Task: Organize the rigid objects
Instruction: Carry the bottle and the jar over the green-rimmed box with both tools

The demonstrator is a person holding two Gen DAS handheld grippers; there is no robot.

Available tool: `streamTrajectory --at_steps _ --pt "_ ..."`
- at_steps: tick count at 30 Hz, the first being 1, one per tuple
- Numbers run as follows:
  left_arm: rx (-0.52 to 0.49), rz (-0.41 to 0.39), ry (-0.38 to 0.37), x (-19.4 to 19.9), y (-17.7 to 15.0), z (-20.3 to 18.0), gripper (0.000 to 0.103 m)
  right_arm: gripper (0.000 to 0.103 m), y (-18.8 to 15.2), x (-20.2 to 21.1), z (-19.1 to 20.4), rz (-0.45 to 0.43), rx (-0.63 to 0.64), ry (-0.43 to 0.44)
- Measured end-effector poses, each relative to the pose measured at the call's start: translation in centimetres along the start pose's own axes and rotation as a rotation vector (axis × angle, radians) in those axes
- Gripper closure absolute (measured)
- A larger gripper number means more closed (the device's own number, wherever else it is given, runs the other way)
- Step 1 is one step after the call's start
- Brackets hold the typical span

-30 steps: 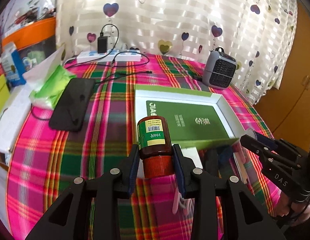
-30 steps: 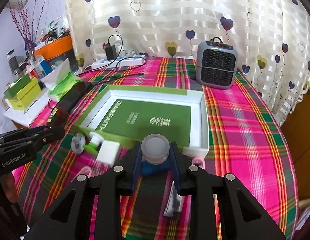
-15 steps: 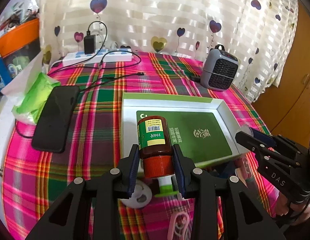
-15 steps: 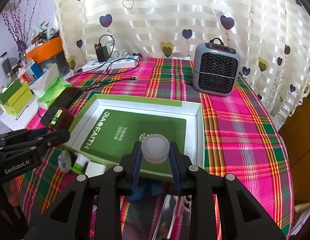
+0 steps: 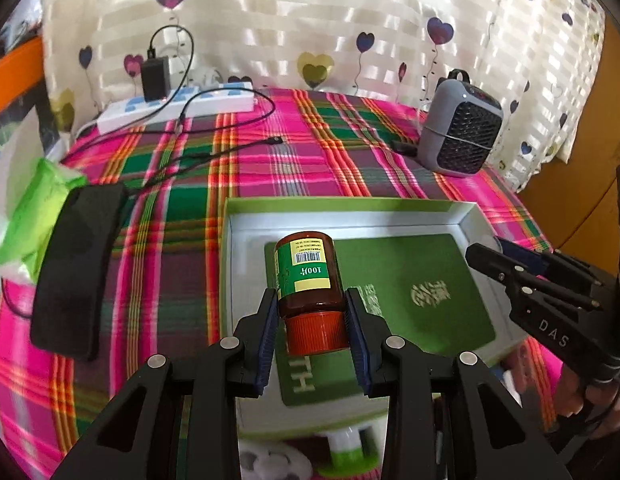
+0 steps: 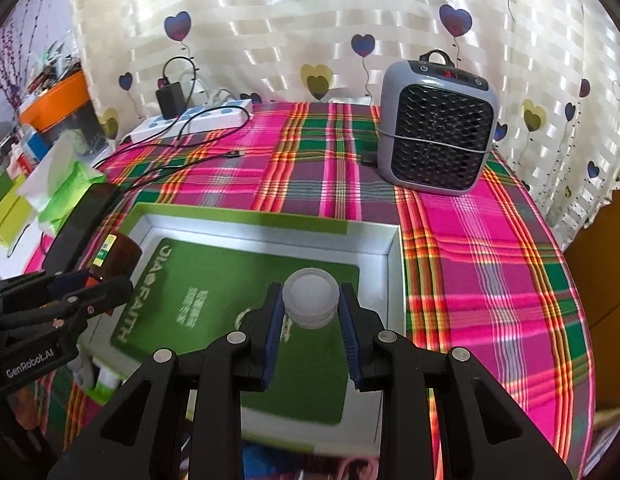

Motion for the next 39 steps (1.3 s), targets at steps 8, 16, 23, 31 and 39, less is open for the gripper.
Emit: streamTrajectory --at_steps 8,16,23,31,39 --pt "0.008 0.027 -0.011 -1.6 0.8 0.2 0.071 0.074 0.8 -2.0 -0.4 0.027 -0.011 0.001" --pt "0.016 0.044 -0.001 -2.5 1.1 0.5 0.071 0.074 1.3 -3.0 -0.4 0.046 -0.001 0.006" --pt "-0.001 0.048 0.011 -2.9 1.2 0.3 0.071 0.074 1.4 -3.8 -0.3 0.068 -0.001 0.001" --pt "-0.026 0.043 0.046 -3.1 1.2 0.0 0.071 0.074 1.5 -4.4 -0.5 0.08 0.0 -0.008" --pt "-0.038 0.047 0.076 -3.2 1.1 -0.1 0.071 0.074 1.4 -4.4 -0.5 0.077 -0.004 -0.019"
Point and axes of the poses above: each gripper's, at about its wrist camera, not at the fingertips, and x roughly against the way its jaws point, z to its left, y to its top, the point moved 6 cm from there along -x, roughly the way its jaws point, and after that the axes turned 10 degrees about z, right-handed, at the moved point
